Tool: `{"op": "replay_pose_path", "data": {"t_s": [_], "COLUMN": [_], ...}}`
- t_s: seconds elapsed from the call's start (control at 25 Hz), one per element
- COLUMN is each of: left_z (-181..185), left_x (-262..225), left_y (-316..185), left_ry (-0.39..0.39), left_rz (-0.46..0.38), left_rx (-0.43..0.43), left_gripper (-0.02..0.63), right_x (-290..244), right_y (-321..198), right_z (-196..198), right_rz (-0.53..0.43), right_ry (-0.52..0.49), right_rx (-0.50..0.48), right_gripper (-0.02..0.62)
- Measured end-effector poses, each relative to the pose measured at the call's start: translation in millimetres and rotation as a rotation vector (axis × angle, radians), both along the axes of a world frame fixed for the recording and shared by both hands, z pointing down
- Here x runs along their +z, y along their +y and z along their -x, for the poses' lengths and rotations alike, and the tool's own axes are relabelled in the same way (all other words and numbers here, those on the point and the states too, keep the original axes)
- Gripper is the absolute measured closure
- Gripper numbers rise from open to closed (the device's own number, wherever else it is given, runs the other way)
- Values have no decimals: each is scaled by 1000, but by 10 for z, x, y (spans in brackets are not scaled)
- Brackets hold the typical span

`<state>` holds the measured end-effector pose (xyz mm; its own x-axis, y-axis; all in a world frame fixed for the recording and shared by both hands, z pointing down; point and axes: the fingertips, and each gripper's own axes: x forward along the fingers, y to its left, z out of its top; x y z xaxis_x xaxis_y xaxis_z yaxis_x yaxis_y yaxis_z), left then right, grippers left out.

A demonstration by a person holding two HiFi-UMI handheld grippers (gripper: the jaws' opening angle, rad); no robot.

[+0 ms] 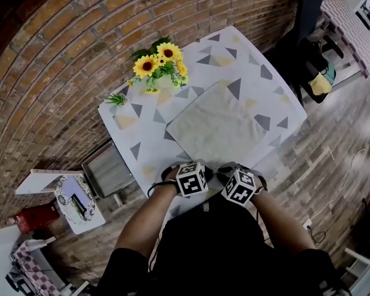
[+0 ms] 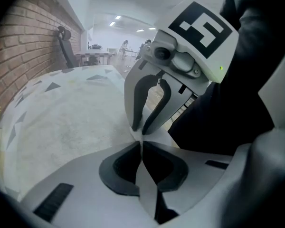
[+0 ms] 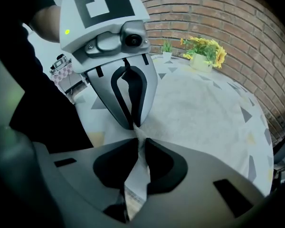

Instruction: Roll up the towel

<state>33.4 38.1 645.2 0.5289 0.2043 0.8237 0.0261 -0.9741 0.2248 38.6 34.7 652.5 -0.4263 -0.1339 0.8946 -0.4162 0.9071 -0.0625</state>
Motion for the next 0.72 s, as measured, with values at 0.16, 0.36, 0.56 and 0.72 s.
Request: {"op": "replay_pose_path", "data": {"t_s": [0.16, 0.36, 0.56, 0.72], "left_z": [34, 29, -47, -34], "left_x": [-23, -74, -72, 3], "left_y": [61, 39, -50, -79], "left_ry": [-3, -38, -41, -64], "left_rz": [-51, -283, -345, -263], "left_rx": [13, 111, 123, 102], "left_gripper": [574, 489, 521, 563], "right_x": [-32, -119, -157, -125], "right_y": [105, 59, -63, -124], "right_z": [19, -3, -50, -70], "right_rz": [68, 151, 194, 207], "right_ry": [-41, -102, -118, -104], "right_rx": [26, 115, 138, 119], "right_gripper": [544, 551, 549, 535]}}
